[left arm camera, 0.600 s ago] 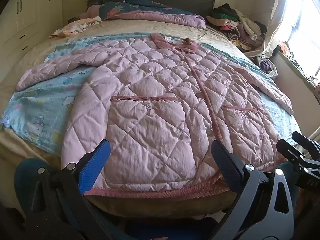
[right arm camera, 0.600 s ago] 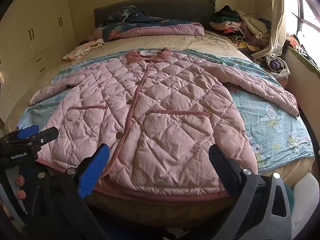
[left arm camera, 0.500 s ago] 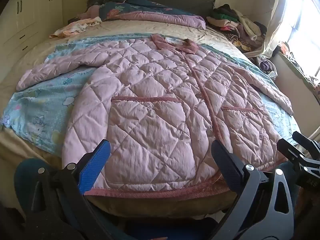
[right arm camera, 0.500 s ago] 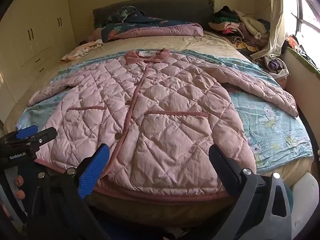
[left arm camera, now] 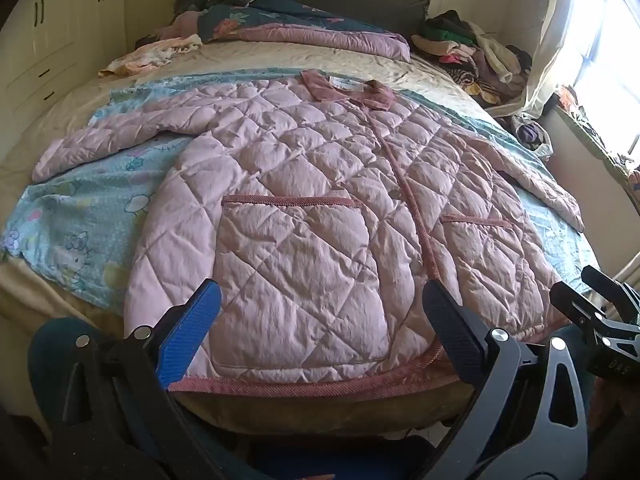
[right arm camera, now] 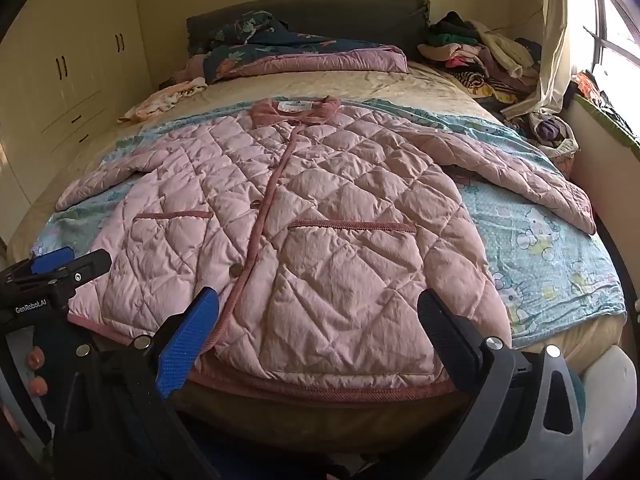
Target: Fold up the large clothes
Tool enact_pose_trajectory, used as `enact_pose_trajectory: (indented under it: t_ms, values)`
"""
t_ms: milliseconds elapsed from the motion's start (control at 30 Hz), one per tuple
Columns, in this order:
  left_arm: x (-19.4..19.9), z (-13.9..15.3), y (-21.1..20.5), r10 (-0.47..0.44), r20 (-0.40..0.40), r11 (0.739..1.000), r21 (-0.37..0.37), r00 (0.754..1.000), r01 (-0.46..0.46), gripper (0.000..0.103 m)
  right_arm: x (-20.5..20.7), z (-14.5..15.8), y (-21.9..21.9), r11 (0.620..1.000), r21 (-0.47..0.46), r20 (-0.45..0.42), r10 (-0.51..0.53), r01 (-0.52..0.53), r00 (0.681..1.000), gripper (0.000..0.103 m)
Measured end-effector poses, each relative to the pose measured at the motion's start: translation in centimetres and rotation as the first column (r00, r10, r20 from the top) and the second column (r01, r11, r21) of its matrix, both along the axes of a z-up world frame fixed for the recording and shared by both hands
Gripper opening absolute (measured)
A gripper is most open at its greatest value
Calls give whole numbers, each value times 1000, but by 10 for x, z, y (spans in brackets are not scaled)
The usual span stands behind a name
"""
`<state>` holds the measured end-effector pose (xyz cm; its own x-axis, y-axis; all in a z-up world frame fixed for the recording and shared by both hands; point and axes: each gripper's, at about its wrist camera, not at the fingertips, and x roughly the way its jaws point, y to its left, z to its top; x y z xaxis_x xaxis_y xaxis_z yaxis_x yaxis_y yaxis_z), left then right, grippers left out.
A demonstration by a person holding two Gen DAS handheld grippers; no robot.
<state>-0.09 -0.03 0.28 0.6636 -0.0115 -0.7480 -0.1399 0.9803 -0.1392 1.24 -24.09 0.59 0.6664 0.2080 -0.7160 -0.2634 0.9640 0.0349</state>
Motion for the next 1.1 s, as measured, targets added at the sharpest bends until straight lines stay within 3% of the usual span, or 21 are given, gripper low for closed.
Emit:
enact_pose_trajectory:
  t_ms: [1100]
  values:
    - [1, 6, -4, -5, 4, 1000, -4, 1000, 5, 94, 0, -2, 1, 1000, 3, -1, 3, -3, 1000, 99]
